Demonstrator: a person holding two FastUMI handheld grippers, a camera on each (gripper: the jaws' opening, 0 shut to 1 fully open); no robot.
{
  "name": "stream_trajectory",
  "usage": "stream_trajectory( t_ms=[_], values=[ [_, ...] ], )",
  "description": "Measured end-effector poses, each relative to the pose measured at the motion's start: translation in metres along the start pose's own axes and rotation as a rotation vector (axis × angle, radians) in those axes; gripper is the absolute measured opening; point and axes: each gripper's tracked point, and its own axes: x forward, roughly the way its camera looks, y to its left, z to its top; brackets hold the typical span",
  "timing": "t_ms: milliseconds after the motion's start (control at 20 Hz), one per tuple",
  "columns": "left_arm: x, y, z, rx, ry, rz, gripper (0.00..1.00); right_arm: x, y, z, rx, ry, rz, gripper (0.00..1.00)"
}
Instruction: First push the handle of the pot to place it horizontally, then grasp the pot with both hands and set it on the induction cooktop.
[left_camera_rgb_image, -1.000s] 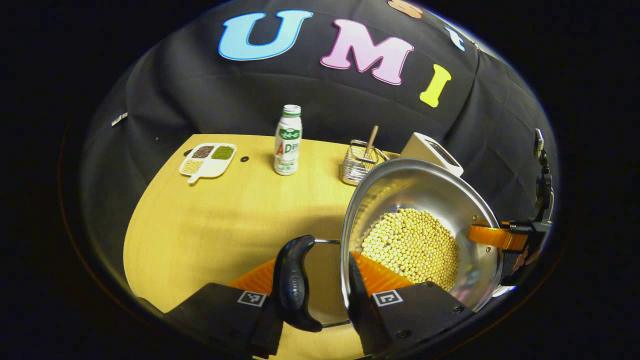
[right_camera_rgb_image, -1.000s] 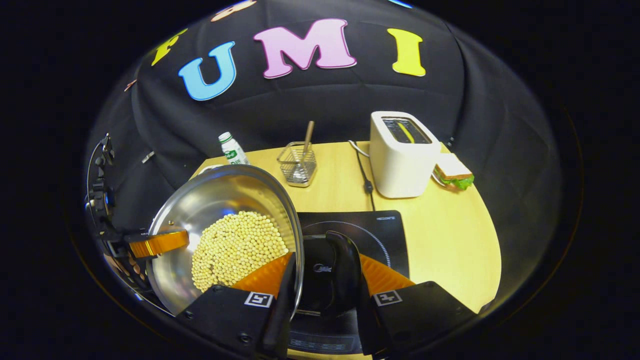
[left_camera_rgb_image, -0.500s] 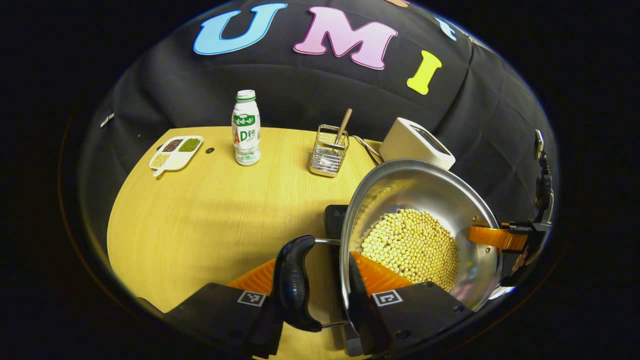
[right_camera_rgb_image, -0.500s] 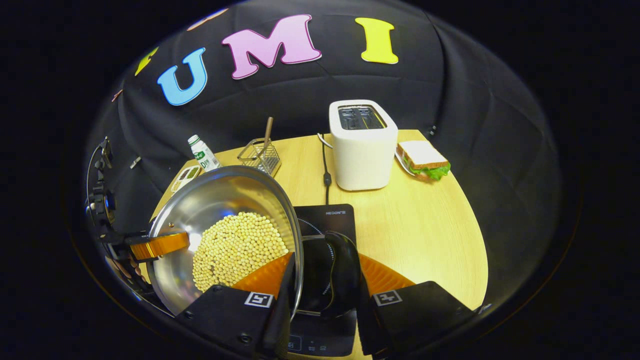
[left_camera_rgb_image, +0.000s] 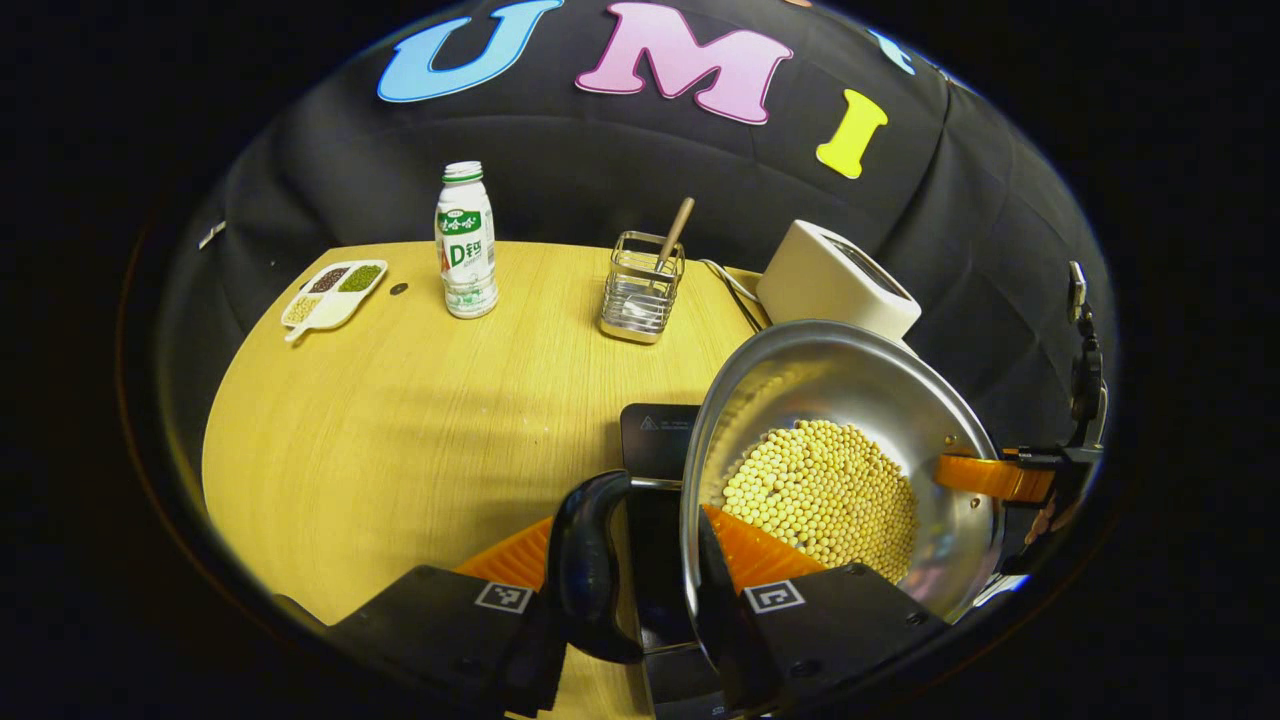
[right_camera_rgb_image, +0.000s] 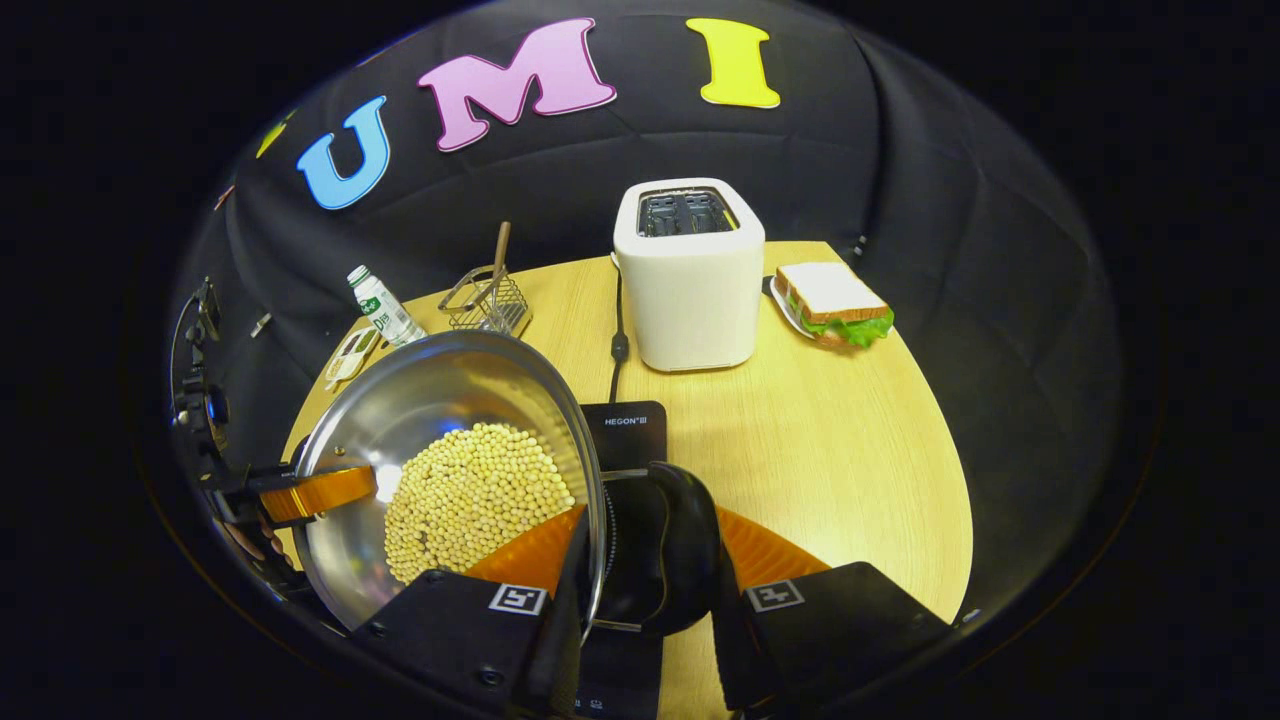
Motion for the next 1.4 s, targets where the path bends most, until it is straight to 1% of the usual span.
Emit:
stream_trajectory(
  t_ms=[100, 200, 250, 350, 400, 450, 500, 550, 600, 750, 800, 850, 1050, 1250, 1300, 1350, 1400],
  values=[
    [0.003, 0.001, -0.001, -0.004, -0.004, 0.004, 0.63, 0.004, 0.0, 0.0, -0.008, -0.002, 0.003, 0.58],
    [0.008, 0.001, -0.002, -0.01, -0.005, 0.006, 0.62, 0.01, -0.002, -0.001, -0.011, 0.004, 0.006, 0.57],
    [0.011, 0.002, -0.003, -0.011, -0.006, 0.008, 0.63, 0.012, -0.002, -0.002, -0.013, 0.009, 0.006, 0.58],
    [0.016, 0.002, -0.005, -0.017, -0.006, 0.009, 0.62, 0.016, -0.004, -0.002, -0.016, 0.011, 0.007, 0.58],
    [0.018, 0.002, -0.005, -0.016, -0.008, 0.01, 0.63, 0.018, -0.005, -0.002, -0.017, 0.011, 0.008, 0.53],
    [0.02, 0.001, -0.005, -0.014, -0.011, 0.01, 0.62, 0.02, -0.006, -0.002, -0.017, 0.011, 0.008, 0.58],
    [0.021, 0.002, -0.006, -0.012, -0.013, 0.009, 0.63, 0.022, -0.007, -0.002, -0.018, 0.012, 0.007, 0.58],
    [0.025, 0.002, -0.007, -0.015, -0.012, 0.008, 0.62, 0.024, -0.007, -0.003, -0.022, 0.013, 0.006, 0.58],
    [0.026, 0.002, -0.009, -0.018, -0.009, 0.009, 0.63, 0.027, -0.008, -0.004, -0.025, 0.018, 0.005, 0.58],
    [0.028, 0.004, -0.004, -0.012, -0.026, 0.011, 0.62, 0.029, -0.008, -0.004, -0.016, 0.018, 0.017, 0.58],
    [0.029, 0.003, -0.006, -0.008, -0.02, 0.012, 0.63, 0.03, -0.009, -0.005, -0.013, 0.023, 0.021, 0.53],
    [0.03, 0.004, -0.006, -0.002, -0.019, 0.017, 0.63, 0.029, -0.009, -0.006, -0.008, 0.017, 0.028, 0.58],
    [0.029, 0.005, -0.011, -0.006, 0.0, 0.027, 0.66, 0.03, -0.007, -0.003, -0.011, -0.004, 0.044, 0.6],
    [0.027, 0.005, -0.015, -0.036, 0.019, 0.045, 0.66, 0.032, -0.007, 0.0, -0.009, -0.028, 0.061, 0.61],
    [0.026, 0.004, -0.017, -0.05, 0.022, 0.049, 0.67, 0.032, -0.007, 0.001, -0.006, -0.03, 0.067, 0.57],
    [0.026, 0.005, -0.017, -0.068, 0.024, 0.057, 0.66, 0.032, -0.007, 0.0, -0.004, -0.031, 0.071, 0.61],
    [0.026, 0.005, -0.018, -0.082, 0.029, 0.07, 0.68, 0.032, -0.007, 0.001, -0.005, -0.034, 0.071, 0.58]
  ],
)
